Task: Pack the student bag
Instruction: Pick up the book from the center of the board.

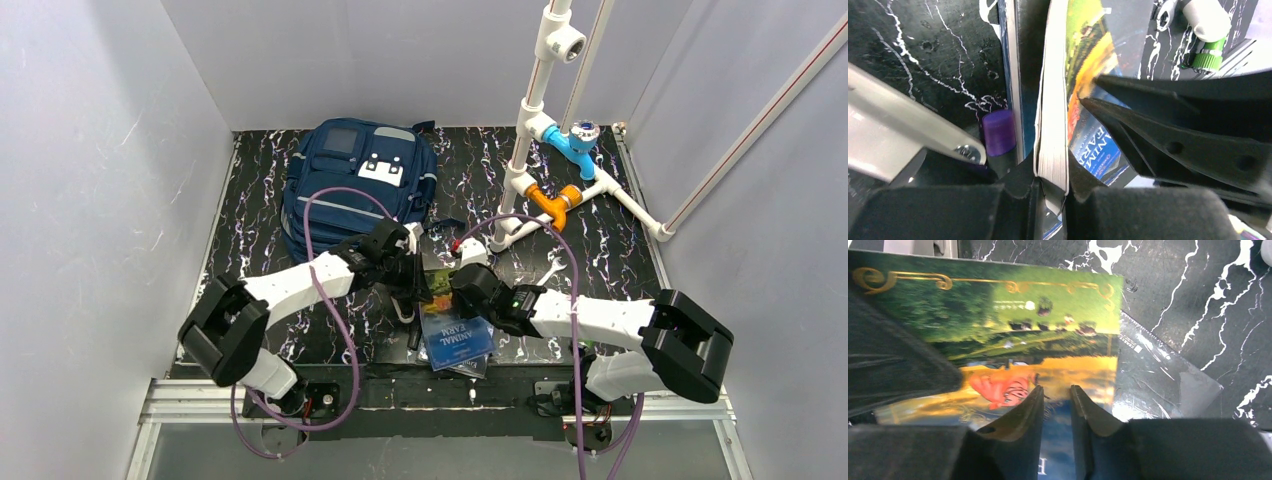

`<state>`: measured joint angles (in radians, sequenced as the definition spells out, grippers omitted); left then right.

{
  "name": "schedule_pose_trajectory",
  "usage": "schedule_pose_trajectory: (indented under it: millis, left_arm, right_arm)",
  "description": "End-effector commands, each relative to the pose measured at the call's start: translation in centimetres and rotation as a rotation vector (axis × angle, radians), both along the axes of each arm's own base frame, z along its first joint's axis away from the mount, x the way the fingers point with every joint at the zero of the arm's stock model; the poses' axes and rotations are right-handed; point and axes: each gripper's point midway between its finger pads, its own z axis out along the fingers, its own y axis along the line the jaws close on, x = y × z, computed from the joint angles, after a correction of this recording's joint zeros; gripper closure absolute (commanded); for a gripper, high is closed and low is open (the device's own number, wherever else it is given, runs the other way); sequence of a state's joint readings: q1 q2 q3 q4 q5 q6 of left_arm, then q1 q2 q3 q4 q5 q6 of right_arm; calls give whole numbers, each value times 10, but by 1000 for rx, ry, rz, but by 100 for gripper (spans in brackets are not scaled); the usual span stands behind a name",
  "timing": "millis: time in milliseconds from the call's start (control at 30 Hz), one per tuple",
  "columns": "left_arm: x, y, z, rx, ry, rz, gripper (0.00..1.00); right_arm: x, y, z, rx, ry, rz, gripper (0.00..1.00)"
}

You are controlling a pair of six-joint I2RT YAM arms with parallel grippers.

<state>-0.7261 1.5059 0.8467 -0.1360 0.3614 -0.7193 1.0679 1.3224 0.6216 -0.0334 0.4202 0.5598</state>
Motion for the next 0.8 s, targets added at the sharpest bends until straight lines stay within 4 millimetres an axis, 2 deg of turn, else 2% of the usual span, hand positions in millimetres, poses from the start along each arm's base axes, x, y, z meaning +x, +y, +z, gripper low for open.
schedule_pose_trajectory:
  millis: [0, 67, 133, 200, 233, 267, 300, 333, 367, 467, 533, 600, 767]
  left_arm:
    - [19, 13, 71, 7, -241, -13, 100]
    - [19, 28, 93, 43, -295, 5, 100]
    - [20, 48, 116, 94, -358, 52, 100]
    - [21, 75, 152, 113, -463, 140, 100]
    - [17, 95, 180, 111, -529, 212, 100]
    - [17, 135, 208, 188, -612, 353, 100]
    - [13, 169, 230, 250, -662, 460, 100]
    - [9, 226, 254, 401, -742, 637, 100]
    - [2, 258, 273, 486, -789, 721, 100]
    - [-17, 312, 302, 661, -862, 843, 100]
    - [-28, 337, 315, 719, -896, 923, 100]
    - [-32, 347, 319, 754, -920, 952, 100]
    - [-33, 352, 318, 798, -932, 939, 100]
  right_arm:
    - [2, -5, 20, -71, -26, 44, 59]
    - [4, -1, 38, -75, -75, 92, 44]
    - [7, 7, 59, -86, -133, 165, 35]
    - [13, 19, 85, -99, -189, 221, 26]
    - [18, 32, 106, -104, -236, 269, 21]
    - [25, 52, 129, -98, -302, 333, 13]
    - [33, 67, 147, -99, -354, 363, 10]
    - [46, 89, 153, -130, -410, 417, 6]
    - [55, 110, 155, -135, -467, 476, 5]
    - [69, 163, 155, -117, -595, 669, 2]
    - [78, 196, 127, -180, -597, 825, 2]
    - [94, 212, 97, -297, -643, 894, 5]
    - [114, 227, 80, -392, -698, 878, 12]
